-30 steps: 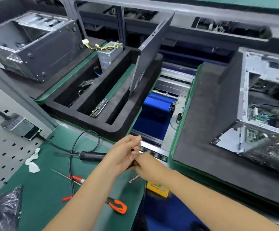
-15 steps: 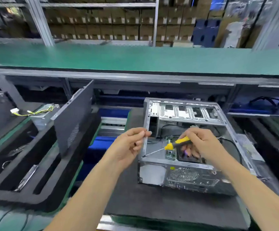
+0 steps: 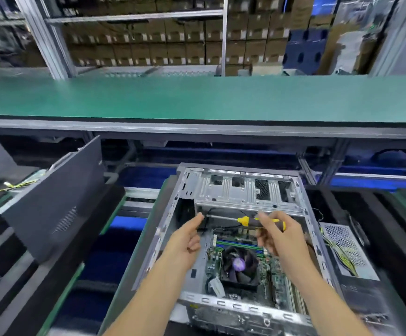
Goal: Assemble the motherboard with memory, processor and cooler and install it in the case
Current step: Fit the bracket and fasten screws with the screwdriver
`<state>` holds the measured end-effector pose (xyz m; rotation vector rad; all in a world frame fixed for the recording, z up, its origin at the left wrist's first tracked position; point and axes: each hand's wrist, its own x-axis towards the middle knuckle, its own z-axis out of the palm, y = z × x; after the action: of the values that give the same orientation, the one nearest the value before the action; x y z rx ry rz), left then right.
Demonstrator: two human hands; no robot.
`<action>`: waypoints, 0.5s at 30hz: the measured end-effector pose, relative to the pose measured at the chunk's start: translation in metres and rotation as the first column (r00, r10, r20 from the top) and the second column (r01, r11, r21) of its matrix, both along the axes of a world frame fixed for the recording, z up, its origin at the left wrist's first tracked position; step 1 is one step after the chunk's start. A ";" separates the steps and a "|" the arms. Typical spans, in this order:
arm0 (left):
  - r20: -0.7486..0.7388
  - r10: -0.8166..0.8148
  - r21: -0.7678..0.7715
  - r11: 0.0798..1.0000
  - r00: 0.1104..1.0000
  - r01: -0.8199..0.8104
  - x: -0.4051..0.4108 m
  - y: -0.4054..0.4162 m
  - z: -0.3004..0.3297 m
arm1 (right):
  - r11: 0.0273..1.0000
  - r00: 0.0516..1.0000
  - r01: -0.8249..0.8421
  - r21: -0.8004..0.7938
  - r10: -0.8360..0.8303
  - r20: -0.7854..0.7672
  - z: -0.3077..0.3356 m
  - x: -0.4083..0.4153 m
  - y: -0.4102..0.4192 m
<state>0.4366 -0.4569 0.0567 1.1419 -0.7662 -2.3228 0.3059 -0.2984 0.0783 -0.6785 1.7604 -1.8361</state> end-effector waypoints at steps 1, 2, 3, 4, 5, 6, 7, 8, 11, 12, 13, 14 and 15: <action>-0.001 -0.022 -0.004 1.000 1.000 0.022 -0.002 -0.002 -0.003 | 1.000 1.000 -0.010 -0.004 0.010 -0.017 -0.001 -0.003 -0.001; -0.011 -0.061 -0.006 0.998 0.998 0.061 -0.004 -0.005 -0.005 | 1.000 0.999 -0.019 -0.002 0.019 -0.037 -0.002 -0.005 -0.001; -0.027 -0.110 -0.010 0.994 0.994 0.109 -0.006 -0.006 -0.005 | 1.000 0.998 -0.026 -0.001 0.026 -0.056 -0.004 -0.007 -0.002; -0.043 -0.156 -0.018 0.988 0.987 0.156 -0.007 -0.008 -0.004 | 1.000 0.997 -0.029 -0.001 0.029 -0.071 -0.005 -0.009 -0.002; -0.055 -0.186 -0.029 0.982 0.981 0.185 -0.009 -0.010 -0.004 | 1.000 0.996 -0.031 -0.002 0.031 -0.080 -0.007 -0.010 -0.003; -0.071 -0.198 -0.033 0.980 0.978 0.196 -0.010 -0.012 -0.003 | 0.999 0.996 -0.032 -0.002 0.031 -0.086 -0.008 -0.011 -0.004; -0.090 -0.197 -0.025 0.980 0.976 0.195 -0.010 -0.014 -0.003 | 1.000 0.995 -0.029 -0.002 0.029 -0.092 -0.008 -0.011 -0.004; -0.109 -0.195 -0.012 0.981 0.975 0.195 -0.011 -0.016 -0.004 | 1.000 0.995 -0.025 -0.002 0.025 -0.097 -0.009 -0.012 -0.004; -0.107 -0.222 -0.036 0.975 0.969 0.220 -0.012 -0.016 -0.006 | 1.000 0.994 -0.018 0.002 0.018 -0.109 -0.010 -0.012 -0.004; -0.098 -0.230 -0.054 0.973 0.968 0.226 -0.012 -0.016 -0.006 | 1.000 0.994 -0.020 0.000 0.020 -0.112 -0.010 -0.012 -0.004; -0.094 -0.227 -0.064 0.973 0.969 0.222 -0.013 -0.015 -0.006 | 1.000 0.993 -0.024 -0.002 0.024 -0.114 -0.010 -0.012 -0.005; -0.098 -0.214 -0.064 0.976 0.972 0.208 -0.014 -0.015 -0.007 | 1.000 0.993 -0.030 -0.002 0.030 -0.116 -0.010 -0.012 -0.005; -0.110 -0.198 -0.057 0.980 0.974 0.193 -0.014 -0.016 -0.008 | 0.999 0.993 -0.035 -0.001 0.035 -0.117 -0.010 -0.013 -0.005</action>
<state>0.4230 -0.4728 0.0490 0.9403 -0.9200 -2.4933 0.2934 -0.3031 0.0681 -0.8281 1.8074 -1.8095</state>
